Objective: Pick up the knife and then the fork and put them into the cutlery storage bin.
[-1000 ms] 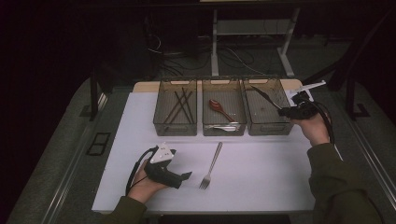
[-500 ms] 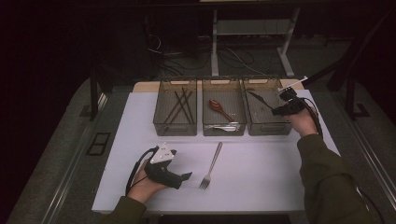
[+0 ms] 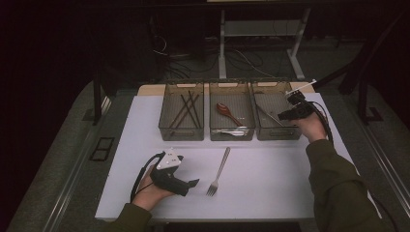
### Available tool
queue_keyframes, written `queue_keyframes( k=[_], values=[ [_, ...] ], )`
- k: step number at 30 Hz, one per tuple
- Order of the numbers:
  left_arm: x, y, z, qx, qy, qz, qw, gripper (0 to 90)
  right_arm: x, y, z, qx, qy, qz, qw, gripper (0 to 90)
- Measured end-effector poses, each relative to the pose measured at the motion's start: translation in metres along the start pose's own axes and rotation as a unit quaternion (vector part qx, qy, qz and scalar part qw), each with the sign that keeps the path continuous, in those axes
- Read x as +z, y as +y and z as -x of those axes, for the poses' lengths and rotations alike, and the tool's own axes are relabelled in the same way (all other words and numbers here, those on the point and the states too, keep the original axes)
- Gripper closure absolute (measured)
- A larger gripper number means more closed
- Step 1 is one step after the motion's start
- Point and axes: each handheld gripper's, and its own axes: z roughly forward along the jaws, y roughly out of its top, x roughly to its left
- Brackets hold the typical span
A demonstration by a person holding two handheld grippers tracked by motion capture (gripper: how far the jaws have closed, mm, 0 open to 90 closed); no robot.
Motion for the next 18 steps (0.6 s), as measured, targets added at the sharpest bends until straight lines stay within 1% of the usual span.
queue_keyframes(
  k=[2, 4, 5, 6, 7, 9, 12, 14, 16, 17, 18],
  values=[
    [0.001, 0.0, 0.0, -0.002, -0.001, -0.001, 1.0, 1.3, -0.009, -0.003, 0.002, 0.012, 0.018, 0.028, 0.9994, 58.9],
    [0.002, 0.001, 0.001, -0.002, 0.0, -0.004, 1.0, 1.8, -0.018, -0.007, 0.003, 0.023, 0.038, 0.058, 0.9973, 55.0],
    [0.003, 0.001, 0.001, -0.003, 0.001, -0.005, 1.0, 2.0, -0.022, -0.01, 0.003, 0.026, 0.048, 0.069, 0.9961, 51.8],
    [0.002, 0.002, 0.001, 0.002, 0.001, -0.01, 0.9999, 2.3, -0.026, -0.013, 0.002, 0.025, 0.055, 0.076, 0.9953, 49.4],
    [0.004, 0.002, 0.002, -0.005, 0.003, -0.005, 1.0, 2.7, -0.03, -0.016, 0.001, 0.02, 0.058, 0.084, 0.9946, 46.6],
    [0.004, 0.003, 0.001, -0.001, 0.003, -0.009, 1.0, 3.5, -0.037, -0.022, -0.004, 0.012, 0.062, 0.097, 0.9933, 43.1],
    [0.004, 0.004, 0.002, -0.008, 0.004, -0.007, 0.9999, 4.9, -0.045, -0.033, -0.013, -0.011, 0.069, 0.119, 0.9904, 36.5],
    [0.004, 0.005, 0.003, -0.012, 0.0, -0.003, 0.9999, 5.8, -0.051, -0.042, -0.021, -0.026, 0.069, 0.131, 0.9886, 34.5],
    [0.004, 0.007, 0.003, -0.012, 0.002, -0.007, 0.9999, 7.5, -0.056, -0.052, -0.029, -0.036, 0.073, 0.142, 0.9865, 32.9],
    [0.005, 0.007, 0.004, -0.015, 0.003, -0.008, 0.9999, 8.3, -0.058, -0.057, -0.032, -0.038, 0.078, 0.146, 0.9855, 32.0],
    [0.004, 0.008, 0.004, -0.013, 0.002, -0.012, 0.9998, 10.4, -0.059, -0.062, -0.036, -0.04, 0.078, 0.149, 0.985, 30.4]
  ],
)
